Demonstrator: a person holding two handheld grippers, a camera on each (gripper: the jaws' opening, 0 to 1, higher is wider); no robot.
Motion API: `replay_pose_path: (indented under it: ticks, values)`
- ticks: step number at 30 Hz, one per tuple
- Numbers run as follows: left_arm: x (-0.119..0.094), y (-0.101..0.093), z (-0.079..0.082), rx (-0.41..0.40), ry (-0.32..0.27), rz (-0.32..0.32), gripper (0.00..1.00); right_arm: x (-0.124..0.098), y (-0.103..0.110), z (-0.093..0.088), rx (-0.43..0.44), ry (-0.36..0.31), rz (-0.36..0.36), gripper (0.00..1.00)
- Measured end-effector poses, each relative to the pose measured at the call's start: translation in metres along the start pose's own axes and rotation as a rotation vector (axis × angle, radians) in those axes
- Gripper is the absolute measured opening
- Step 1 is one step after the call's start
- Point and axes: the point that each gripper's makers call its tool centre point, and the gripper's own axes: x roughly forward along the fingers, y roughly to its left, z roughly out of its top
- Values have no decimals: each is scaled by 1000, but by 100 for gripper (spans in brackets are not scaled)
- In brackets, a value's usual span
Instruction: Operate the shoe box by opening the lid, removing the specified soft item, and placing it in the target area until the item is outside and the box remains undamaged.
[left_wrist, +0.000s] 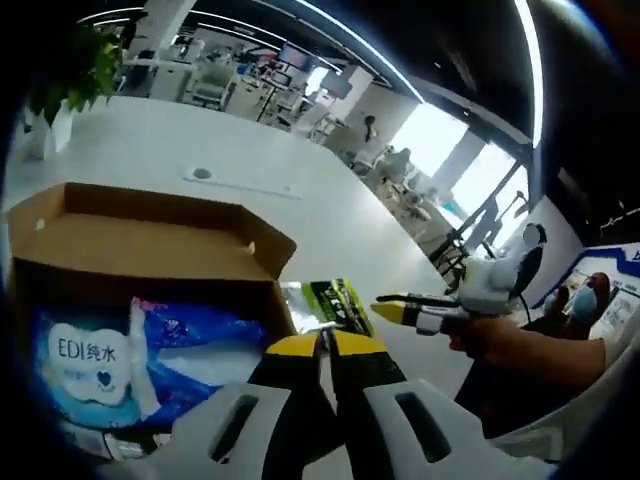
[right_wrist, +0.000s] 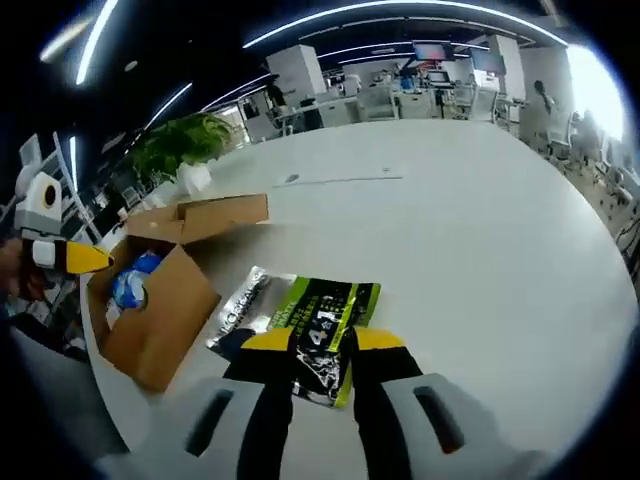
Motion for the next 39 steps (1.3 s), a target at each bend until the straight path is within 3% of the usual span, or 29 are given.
replay_pose_path:
  ticks: [7,11,17,26,30,39]
  values:
    - [-52,12,7,52,-38,23,8,-35,28,9,-62,-25,32,39]
    - [-95,20,16,58,-101,39,9,-55,41,12,-81,-40,48,45]
    - [-148,31,23,50,-175,66,13,-72,56,15,-111,-48,64,48]
    - [-218,41,10,96,-246,146,16,-93,81,24,-165,-65,92,52]
    - [-237,44,14,186,-268,208,16,-98,92,27,-197,-61,109,53]
    - [-254,41,34,206,-285,181,26,-111,126,29,-281,-17,181,56]
